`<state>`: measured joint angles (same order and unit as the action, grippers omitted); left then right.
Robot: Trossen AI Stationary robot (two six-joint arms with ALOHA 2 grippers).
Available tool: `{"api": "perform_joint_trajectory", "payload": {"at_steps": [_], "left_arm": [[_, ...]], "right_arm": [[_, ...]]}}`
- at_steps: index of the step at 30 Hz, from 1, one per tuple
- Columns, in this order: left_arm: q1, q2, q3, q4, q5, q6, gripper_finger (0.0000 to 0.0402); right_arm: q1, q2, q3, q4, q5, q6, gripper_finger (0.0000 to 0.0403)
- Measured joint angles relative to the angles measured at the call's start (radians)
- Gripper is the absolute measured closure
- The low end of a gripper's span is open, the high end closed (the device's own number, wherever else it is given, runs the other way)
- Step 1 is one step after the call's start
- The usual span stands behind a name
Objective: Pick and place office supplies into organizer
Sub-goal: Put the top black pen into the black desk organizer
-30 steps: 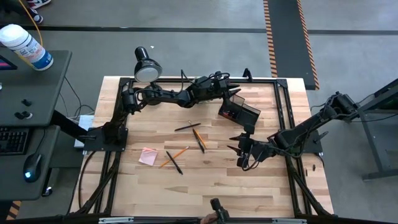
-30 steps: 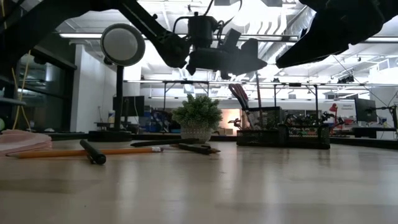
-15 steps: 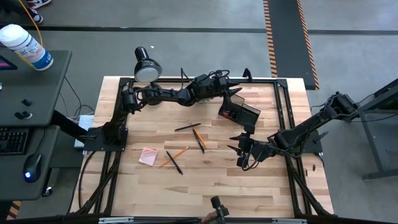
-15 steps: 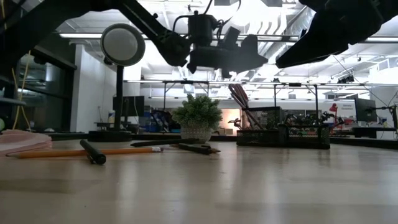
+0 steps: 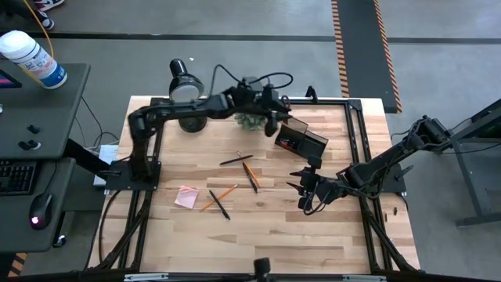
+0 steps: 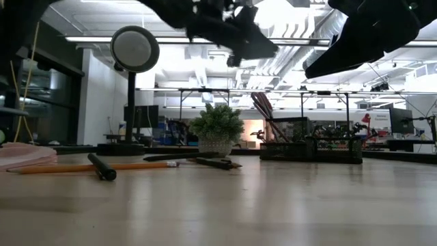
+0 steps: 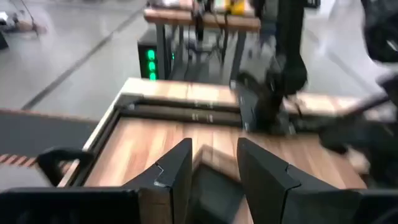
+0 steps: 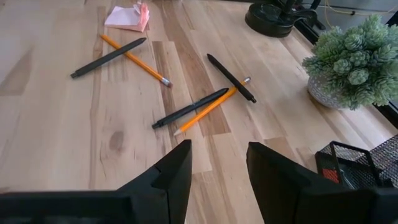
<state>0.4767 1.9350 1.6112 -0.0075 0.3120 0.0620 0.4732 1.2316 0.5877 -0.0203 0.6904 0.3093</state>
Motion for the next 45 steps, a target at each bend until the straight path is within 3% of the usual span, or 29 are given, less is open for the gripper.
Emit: {"api": "perform_joint_trajectory", "payload": {"at_steps": [9, 17, 22, 30, 39, 45], "left_arm": [[-0.071, -0.158, -0.002, -0.550, -0.004, 0.110, 0.0347], [-0.201, -0.156, -0.005, -0.818, -0.172, 0.134, 0.0398], [-0.255, -0.165, -0.097, -0.819, -0.267, 0.097, 0.0390], [-0.250, -0.168, -0.276, -0.732, -0.361, 0.034, 0.0398], [-0.200, -0.168, -0.388, -0.684, -0.377, 0.005, 0.0391], [-0.159, -0.168, -0.484, -0.612, -0.363, -0.026, 0.0363]], "right_arm": [[0.000, 0.000, 0.000, 0.002, 0.008, -0.001, 0.0258], [0.000, 0.000, -0.001, 0.001, 0.011, -0.003, 0.0258], [0.000, 0.000, -0.001, -0.002, 0.011, -0.002, 0.0258], [0.000, 0.000, -0.001, -0.008, 0.007, 0.003, 0.0258], [0.000, 0.000, -0.001, -0.009, 0.007, 0.004, 0.0258], [0.000, 0.000, -0.001, -0.009, 0.008, 0.004, 0.0258]]}}
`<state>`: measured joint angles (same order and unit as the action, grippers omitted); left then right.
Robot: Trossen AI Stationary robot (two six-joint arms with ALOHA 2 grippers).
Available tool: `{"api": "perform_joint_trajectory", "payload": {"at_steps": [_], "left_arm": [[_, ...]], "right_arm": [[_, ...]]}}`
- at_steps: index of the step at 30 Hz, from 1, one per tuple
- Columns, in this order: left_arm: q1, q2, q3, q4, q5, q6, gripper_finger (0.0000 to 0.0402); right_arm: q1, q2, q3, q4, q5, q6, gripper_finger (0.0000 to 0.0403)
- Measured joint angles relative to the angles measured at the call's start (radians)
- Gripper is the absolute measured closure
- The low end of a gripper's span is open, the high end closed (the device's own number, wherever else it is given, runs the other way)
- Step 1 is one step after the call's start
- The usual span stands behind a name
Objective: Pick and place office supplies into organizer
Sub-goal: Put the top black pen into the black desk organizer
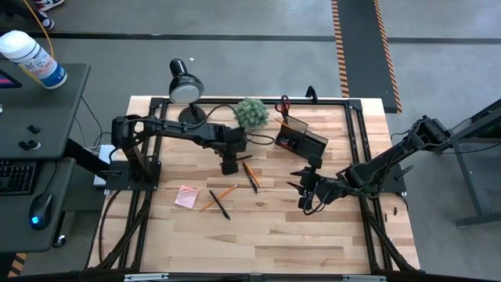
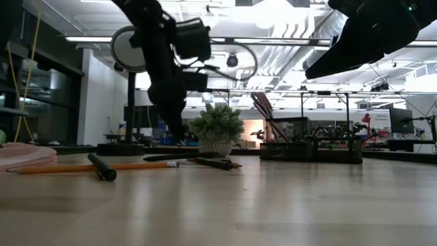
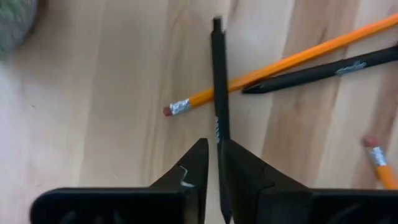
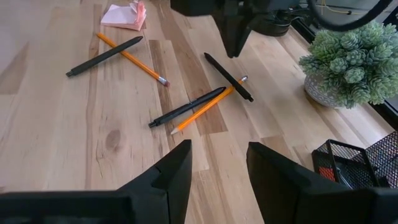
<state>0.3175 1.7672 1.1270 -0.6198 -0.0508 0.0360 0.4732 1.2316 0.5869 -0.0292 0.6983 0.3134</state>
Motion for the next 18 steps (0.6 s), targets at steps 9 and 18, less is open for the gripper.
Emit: {"api": "perform_joint_trajectory", "payload": {"at_steps": [9, 18], "left_arm": [[0.011, 0.001, -0.077, 0.109, 0.058, -0.026, 0.0286], [0.010, 0.001, -0.077, 0.177, 0.085, -0.036, 0.0252]], "right_arm": [[0.000, 0.000, 0.000, 0.000, 0.001, 0.000, 0.0258], [0.000, 0.000, 0.000, 0.000, 0.002, 0.000, 0.0258]]}}
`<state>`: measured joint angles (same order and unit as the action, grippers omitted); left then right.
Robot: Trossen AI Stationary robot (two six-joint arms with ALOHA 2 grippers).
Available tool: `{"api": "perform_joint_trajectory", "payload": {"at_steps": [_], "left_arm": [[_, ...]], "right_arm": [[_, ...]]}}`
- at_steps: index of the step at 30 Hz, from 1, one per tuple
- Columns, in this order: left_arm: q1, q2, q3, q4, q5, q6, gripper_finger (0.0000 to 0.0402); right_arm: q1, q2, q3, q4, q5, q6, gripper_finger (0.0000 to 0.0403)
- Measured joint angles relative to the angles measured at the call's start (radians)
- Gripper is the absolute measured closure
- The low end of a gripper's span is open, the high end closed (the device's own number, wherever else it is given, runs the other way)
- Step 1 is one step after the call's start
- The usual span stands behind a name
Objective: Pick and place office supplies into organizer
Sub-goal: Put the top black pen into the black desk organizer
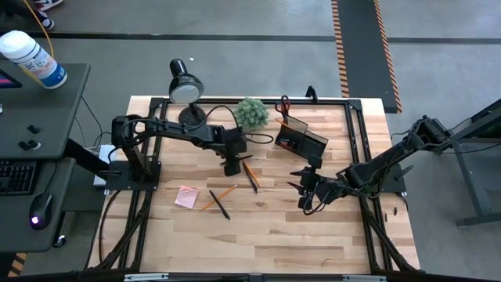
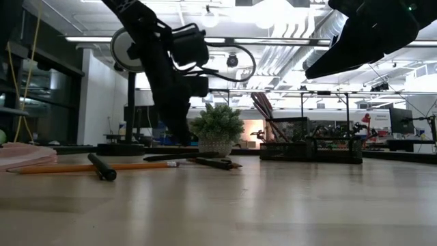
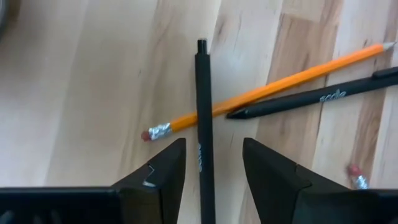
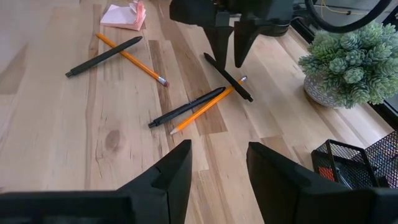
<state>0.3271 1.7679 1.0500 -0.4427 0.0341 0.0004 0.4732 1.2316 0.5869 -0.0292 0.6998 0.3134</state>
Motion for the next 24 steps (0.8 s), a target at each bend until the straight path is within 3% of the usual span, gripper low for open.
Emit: {"api": "perform_joint_trajectory", "payload": {"at_steps": [24], "left_arm": [[0.000, 0.084, 0.002, 0.031, 0.007, -0.032, 0.0257]], "right_arm": [[0.000, 0.000, 0.000, 0.000, 0.000, 0.000, 0.0258]]}}
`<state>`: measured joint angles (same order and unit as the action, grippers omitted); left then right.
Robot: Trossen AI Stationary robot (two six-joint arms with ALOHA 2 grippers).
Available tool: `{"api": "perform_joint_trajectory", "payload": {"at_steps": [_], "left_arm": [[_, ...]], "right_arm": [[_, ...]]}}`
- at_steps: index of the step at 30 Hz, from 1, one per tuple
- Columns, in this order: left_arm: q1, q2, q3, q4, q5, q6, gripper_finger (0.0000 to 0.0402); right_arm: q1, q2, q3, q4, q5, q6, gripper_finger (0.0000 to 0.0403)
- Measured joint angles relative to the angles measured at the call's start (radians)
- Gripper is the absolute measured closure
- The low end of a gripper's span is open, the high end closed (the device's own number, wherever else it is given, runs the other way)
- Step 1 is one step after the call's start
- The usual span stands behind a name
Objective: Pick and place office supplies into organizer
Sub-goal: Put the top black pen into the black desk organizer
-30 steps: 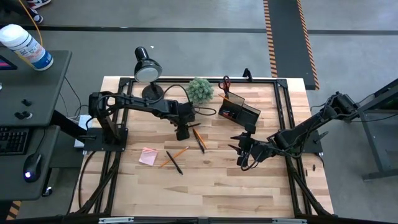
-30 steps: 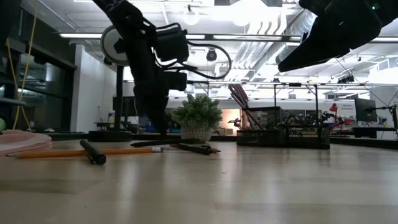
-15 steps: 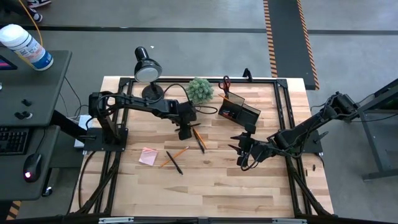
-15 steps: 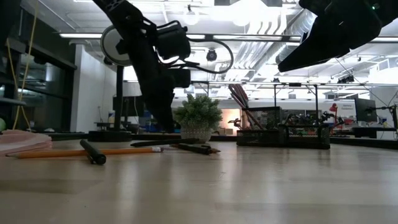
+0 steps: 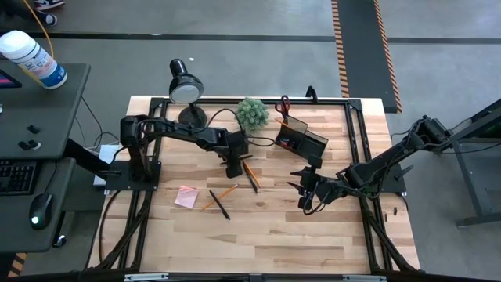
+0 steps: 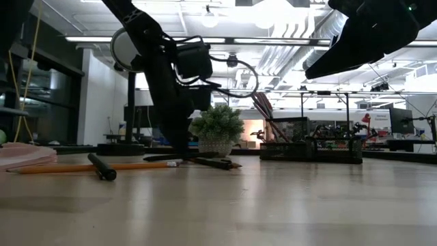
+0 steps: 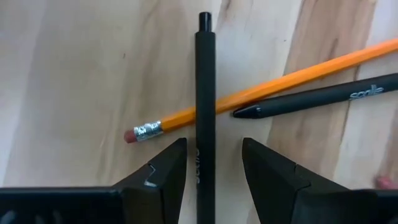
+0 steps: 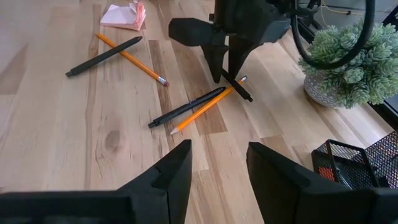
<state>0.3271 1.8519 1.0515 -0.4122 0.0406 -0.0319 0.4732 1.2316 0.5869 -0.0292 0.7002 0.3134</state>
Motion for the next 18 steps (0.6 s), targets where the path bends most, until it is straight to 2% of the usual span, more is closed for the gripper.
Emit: {"api": "perform_joint_trajectory", "payload": {"at_steps": [6, 15, 18], "left_arm": [[0.000, 0.000, 0.000, 0.010, -0.016, 0.000, 0.0272], [0.000, 0.000, 0.000, 0.017, -0.034, 0.006, 0.0386], [0.000, 0.000, 0.000, 0.016, -0.015, 0.001, 0.0384]], "right_arm": [[0.000, 0.000, 0.000, 0.000, 0.000, 0.000, 0.0258], [0.000, 0.000, 0.000, 0.000, 0.000, 0.000, 0.0258], [0.000, 0.000, 0.000, 0.000, 0.000, 0.000, 0.0258]]}}
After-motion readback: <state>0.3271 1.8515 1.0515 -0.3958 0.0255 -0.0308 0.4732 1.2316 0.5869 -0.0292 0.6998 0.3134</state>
